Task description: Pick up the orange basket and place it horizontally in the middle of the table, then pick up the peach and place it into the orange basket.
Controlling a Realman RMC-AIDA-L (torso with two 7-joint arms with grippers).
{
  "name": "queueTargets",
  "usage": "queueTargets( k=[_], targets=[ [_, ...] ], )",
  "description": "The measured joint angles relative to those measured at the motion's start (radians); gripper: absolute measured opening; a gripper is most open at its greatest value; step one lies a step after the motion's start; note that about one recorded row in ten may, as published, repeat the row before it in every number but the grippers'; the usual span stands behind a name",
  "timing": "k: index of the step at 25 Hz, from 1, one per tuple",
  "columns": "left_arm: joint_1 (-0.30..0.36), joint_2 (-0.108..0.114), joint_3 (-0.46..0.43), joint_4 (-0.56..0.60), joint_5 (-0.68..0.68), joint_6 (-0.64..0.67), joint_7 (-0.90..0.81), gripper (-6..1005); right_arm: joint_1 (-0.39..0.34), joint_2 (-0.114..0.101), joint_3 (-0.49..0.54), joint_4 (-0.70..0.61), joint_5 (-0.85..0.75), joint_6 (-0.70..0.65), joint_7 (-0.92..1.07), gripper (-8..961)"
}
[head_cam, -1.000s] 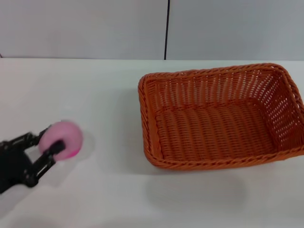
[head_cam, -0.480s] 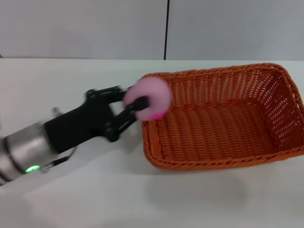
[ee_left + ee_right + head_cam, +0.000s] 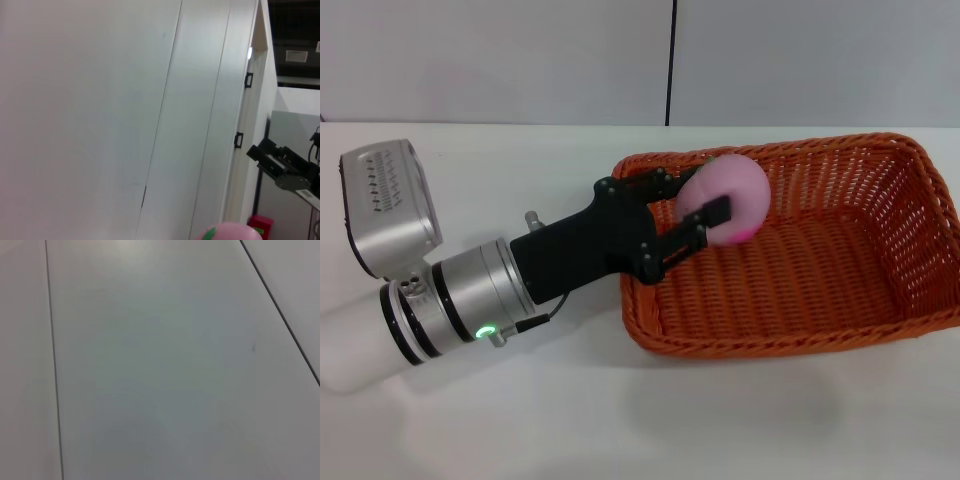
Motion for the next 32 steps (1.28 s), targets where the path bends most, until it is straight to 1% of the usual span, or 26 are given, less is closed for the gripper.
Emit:
queueTargets(
  k=[6, 12, 16, 17, 18, 21, 23, 24, 25, 27, 30, 32],
  targets=[
    [0.019, 0.004, 0.008, -0.004, 0.002, 0.005, 0.003, 469, -0.005, 0.001, 0.001, 0.001, 0.000, -0.001, -0.001, 569],
    [0.037, 0.009, 0.008, 0.021, 0.002, -0.009, 0.001, 704, -0.005, 0.001, 0.002, 0.002, 0.000, -0.002, -0.002, 571],
    [0.067, 0.011, -0.001, 0.071, -0.003, -0.041, -0.001, 806, -0.006, 0.001, 0.003, 0.008, 0.000, -0.001, -0.002, 573],
    [0.079, 0.011, -0.015, 0.086, -0.005, -0.049, 0.001, 832, -0.006, 0.001, 0.004, 0.010, 0.000, -0.001, -0.002, 573],
    [0.097, 0.011, -0.041, 0.107, -0.009, -0.057, 0.003, 832, -0.007, 0.001, 0.009, 0.010, 0.000, 0.000, -0.002, 573],
    [0.157, 0.011, -0.178, 0.148, -0.012, -0.060, 0.016, 832, -0.014, 0.001, 0.032, 0.012, 0.000, 0.009, -0.003, 575],
    [0.212, 0.011, -0.335, 0.166, -0.012, -0.062, 0.059, 832, -0.021, 0.001, 0.062, 0.024, 0.000, 0.016, -0.009, 575],
    [0.235, 0.012, -0.399, 0.169, -0.012, -0.064, 0.081, 832, -0.024, 0.001, 0.083, 0.035, 0.000, 0.017, -0.015, 576],
    [0.259, 0.012, -0.485, 0.169, -0.012, -0.069, 0.108, 832, -0.027, 0.001, 0.113, 0.049, 0.000, 0.019, -0.025, 576],
    [0.299, 0.013, -0.629, 0.167, -0.012, -0.073, 0.136, 832, -0.031, 0.002, 0.187, 0.091, 0.000, 0.025, -0.061, 577],
    [0.343, 0.013, -0.790, 0.164, -0.013, -0.065, 0.142, 832, -0.040, 0.002, 0.276, 0.137, 0.000, 0.053, -0.120, 578],
    [0.367, 0.011, -0.859, 0.161, -0.012, -0.059, 0.145, 832, -0.047, 0.002, 0.314, 0.152, 0.000, 0.082, -0.132, 579]
  ],
)
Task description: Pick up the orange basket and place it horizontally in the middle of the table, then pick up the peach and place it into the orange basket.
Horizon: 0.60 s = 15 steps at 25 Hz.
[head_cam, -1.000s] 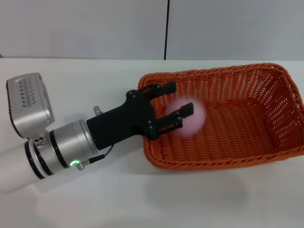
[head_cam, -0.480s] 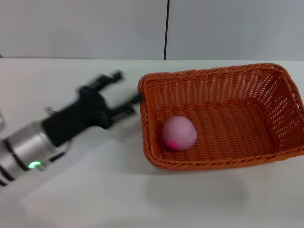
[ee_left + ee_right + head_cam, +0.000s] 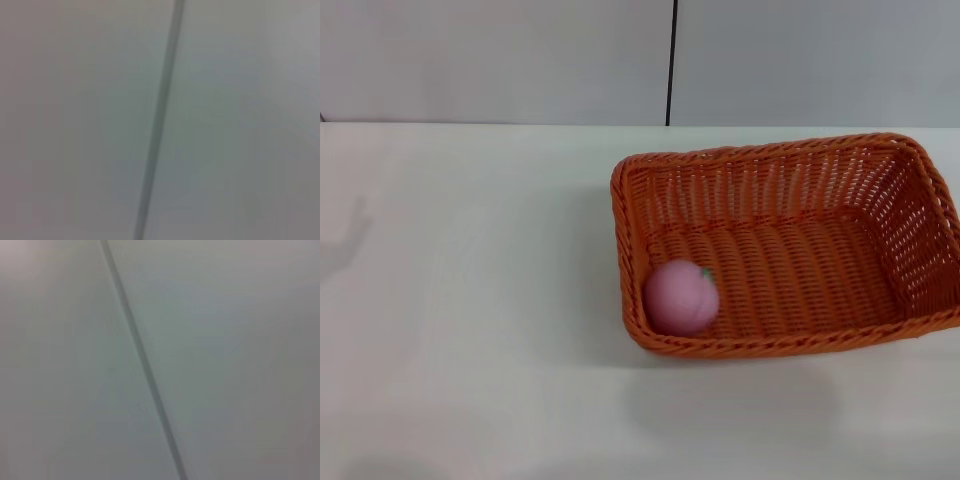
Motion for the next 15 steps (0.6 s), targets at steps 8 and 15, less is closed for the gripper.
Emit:
queueTargets(
  k=[8, 15],
  targets=[
    [0.046, 0.000, -0.078, -0.012, 0.000, -0.014, 0.040, 832, -0.004, -0.004, 0.069, 0.027, -0.014, 0.133, 0.024, 582],
    [0.040, -0.004, -0.081, -0.041, 0.009, -0.006, 0.138, 832, 0.013, -0.003, 0.057, -0.016, -0.019, 0.225, 0.090, 648]
  ],
)
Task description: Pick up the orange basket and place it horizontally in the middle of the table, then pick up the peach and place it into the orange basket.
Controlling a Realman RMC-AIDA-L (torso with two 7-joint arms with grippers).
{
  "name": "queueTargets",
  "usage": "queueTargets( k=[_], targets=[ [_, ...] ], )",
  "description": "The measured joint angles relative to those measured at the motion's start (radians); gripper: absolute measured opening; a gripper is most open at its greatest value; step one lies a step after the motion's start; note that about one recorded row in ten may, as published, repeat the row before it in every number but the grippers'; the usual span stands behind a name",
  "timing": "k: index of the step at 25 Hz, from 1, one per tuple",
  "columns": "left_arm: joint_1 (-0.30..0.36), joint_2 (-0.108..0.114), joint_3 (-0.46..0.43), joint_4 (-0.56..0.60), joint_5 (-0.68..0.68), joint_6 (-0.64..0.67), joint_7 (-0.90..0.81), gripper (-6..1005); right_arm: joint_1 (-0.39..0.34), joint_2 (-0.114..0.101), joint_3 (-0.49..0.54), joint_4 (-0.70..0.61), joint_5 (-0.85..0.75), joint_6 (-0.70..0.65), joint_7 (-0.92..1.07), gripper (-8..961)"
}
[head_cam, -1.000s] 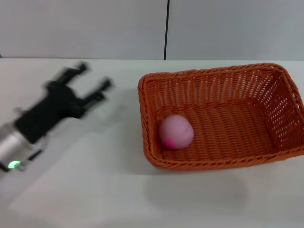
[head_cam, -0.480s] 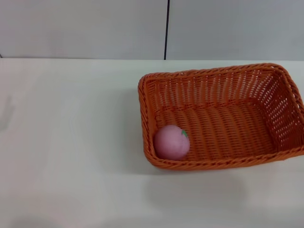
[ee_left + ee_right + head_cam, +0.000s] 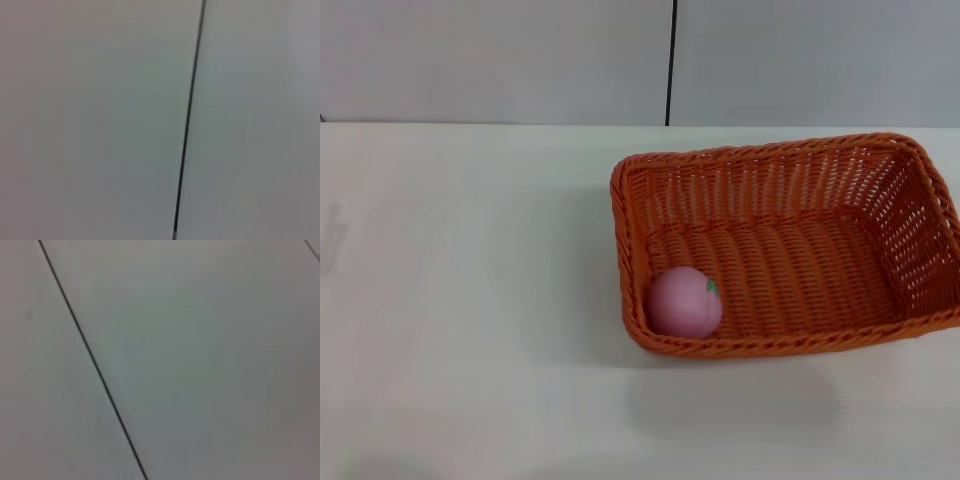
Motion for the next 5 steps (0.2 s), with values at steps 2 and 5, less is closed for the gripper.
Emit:
queueTargets(
  k=[2, 5],
  targets=[
    [-0.001, 0.000, 0.000, -0.002, 0.001, -0.001, 0.017, 832, 0.000, 0.002, 0.006, 0.000, 0.004, 0.009, -0.008, 712],
    [0.007, 0.000, -0.003, -0.023, 0.000, -0.001, 0.018, 832, 0.003, 0.002, 0.007, 0.000, 0.005, 0.009, -0.010, 776]
  ],
)
